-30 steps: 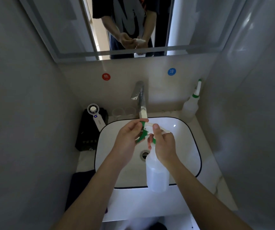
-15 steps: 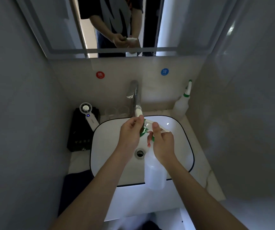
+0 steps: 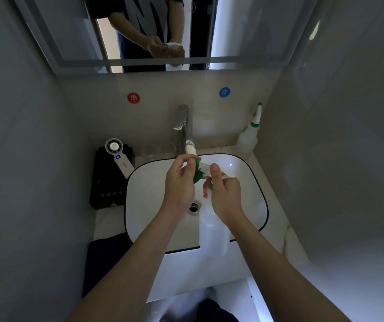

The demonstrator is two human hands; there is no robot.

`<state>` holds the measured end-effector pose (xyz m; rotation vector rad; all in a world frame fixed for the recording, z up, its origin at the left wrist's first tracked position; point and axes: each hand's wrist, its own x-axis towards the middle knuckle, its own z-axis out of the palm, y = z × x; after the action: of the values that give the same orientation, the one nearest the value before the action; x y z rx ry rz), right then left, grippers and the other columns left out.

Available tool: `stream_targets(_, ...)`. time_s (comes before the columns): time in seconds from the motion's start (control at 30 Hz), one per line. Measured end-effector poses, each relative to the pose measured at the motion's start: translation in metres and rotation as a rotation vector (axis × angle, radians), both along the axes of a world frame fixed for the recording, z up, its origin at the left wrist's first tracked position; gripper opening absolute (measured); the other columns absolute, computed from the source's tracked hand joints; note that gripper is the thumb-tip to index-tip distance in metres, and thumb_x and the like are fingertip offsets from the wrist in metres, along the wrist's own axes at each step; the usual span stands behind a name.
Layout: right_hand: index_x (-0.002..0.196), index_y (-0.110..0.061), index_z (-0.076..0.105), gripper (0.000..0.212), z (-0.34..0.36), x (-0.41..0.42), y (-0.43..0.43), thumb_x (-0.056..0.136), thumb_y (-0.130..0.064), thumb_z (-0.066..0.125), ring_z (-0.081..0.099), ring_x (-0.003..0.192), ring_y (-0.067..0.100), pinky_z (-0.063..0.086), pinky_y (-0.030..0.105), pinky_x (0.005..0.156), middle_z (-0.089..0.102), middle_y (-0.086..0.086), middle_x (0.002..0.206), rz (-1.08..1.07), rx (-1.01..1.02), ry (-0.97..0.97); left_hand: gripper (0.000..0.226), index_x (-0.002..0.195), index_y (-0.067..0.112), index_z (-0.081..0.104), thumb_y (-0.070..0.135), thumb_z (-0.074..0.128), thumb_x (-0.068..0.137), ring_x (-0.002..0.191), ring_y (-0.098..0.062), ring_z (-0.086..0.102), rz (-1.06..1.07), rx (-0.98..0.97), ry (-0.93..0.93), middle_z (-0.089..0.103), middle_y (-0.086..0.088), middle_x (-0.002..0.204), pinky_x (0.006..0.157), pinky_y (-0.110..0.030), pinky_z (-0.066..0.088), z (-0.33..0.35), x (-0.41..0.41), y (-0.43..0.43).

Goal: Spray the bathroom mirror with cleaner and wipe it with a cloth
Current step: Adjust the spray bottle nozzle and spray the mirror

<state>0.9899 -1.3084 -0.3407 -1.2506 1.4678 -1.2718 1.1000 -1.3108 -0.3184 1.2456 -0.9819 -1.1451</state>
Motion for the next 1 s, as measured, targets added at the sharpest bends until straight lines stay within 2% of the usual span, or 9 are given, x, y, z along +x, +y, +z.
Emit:
stream_targets(0.1,0.073,-0.011,0.070,0.057,0.001,0.008,0.004,0.105,-0.047,0.041,0.053,0.046,0.003,0.041,0.010,0.052,0.059,-0.003,0.049,0.011,0.017,-0.003,0.020,0.100,0.025,0.063,0.026,0.046,0.109,0.083,0.001,0.069,0.013,0.003,-0.023,0.072,0.021,0.085,0.071,-0.013,0.054,0.001,0.006,0.001)
stream_targets(0.27,0.066,-0.009,0.067,0.059,0.005,0.020,0.011,0.105,-0.045,0.041,0.054,0.046,0.002,0.041,0.010,0.052,0.058,-0.005,0.048,0.027,0.024,0.002,0.022,0.095,0.019,0.065,0.031,0.050,0.106,0.076,-0.001,0.067,0.019,0.033,-0.013,0.071,0.011,0.080,0.070,-0.015,0.053,0.004,0.018,0.003)
stream_targets(0.37,0.066,-0.012,0.066,0.054,0.010,0.024,0.016,0.105,-0.043,0.046,0.054,0.046,0.003,0.040,0.011,0.052,0.060,-0.004,0.049,0.051,0.007,0.018,0.030,0.095,0.009,0.066,0.033,0.052,0.105,0.080,-0.011,0.064,0.010,0.065,0.013,0.068,-0.002,0.085,0.078,-0.027,0.054,0.008,0.022,0.004)
stream_targets(0.5,0.087,-0.023,0.068,0.032,0.020,0.018,0.021,0.090,-0.054,0.062,0.066,0.059,0.008,0.046,0.014,0.053,0.070,-0.002,0.071,0.145,-0.055,0.036,0.035,0.093,0.001,0.067,0.031,0.053,0.106,0.089,-0.023,0.065,-0.015,0.159,0.170,0.067,-0.013,0.091,0.086,-0.036,0.057,0.016,0.027,0.005)
stream_targets(0.63,0.115,-0.038,0.061,0.038,0.024,0.018,0.022,0.083,-0.057,0.057,0.069,0.077,0.008,0.054,0.021,0.063,0.069,-0.010,0.100,0.201,-0.005,0.179,0.037,0.100,-0.002,0.069,0.034,0.061,0.101,0.098,-0.028,0.071,-0.049,0.271,0.223,0.074,-0.022,0.105,0.083,-0.034,0.058,0.022,0.031,0.002)
stream_targets(0.7,0.124,-0.039,0.057,0.040,0.024,0.021,0.022,0.085,-0.047,0.055,0.069,0.090,0.015,0.057,0.032,0.076,0.067,-0.010,0.111,0.233,-0.010,0.248,0.041,0.104,-0.001,0.070,0.038,0.064,0.099,0.097,-0.024,0.070,-0.042,0.303,0.188,0.074,-0.020,0.108,0.077,-0.031,0.056,0.023,0.031,0.001)
stream_targets(0.77,0.129,-0.038,0.056,0.037,0.024,0.023,0.023,0.093,-0.030,0.057,0.068,0.100,0.021,0.057,0.035,0.084,0.064,-0.006,0.119,0.256,-0.022,0.227,0.041,0.101,0.001,0.071,0.041,0.067,0.096,0.094,-0.022,0.069,-0.039,0.320,0.177,0.074,-0.016,0.103,0.075,-0.031,0.056,0.024,0.031,0.001)
stream_targets(0.87,0.137,-0.028,0.057,0.045,0.023,0.022,0.025,0.097,-0.009,0.061,0.067,0.109,0.016,0.057,0.031,0.089,0.067,-0.004,0.124,0.305,-0.010,0.094,0.050,0.103,-0.005,0.072,0.044,0.074,0.089,0.091,-0.023,0.071,-0.006,0.336,0.155,0.077,-0.017,0.104,0.085,-0.040,0.058,0.025,0.028,-0.001)
stream_targets(1.0,0.144,-0.027,0.054,0.061,0.026,0.018,0.024,0.093,0.006,0.061,0.063,0.117,0.000,0.050,0.013,0.088,0.068,-0.015,0.128,0.368,-0.020,-0.080,0.051,0.102,-0.001,0.074,0.049,0.069,0.092,0.090,-0.020,0.072,0.005,0.308,0.170,0.077,-0.010,0.095,0.084,-0.037,0.057,0.023,0.021,0.001)
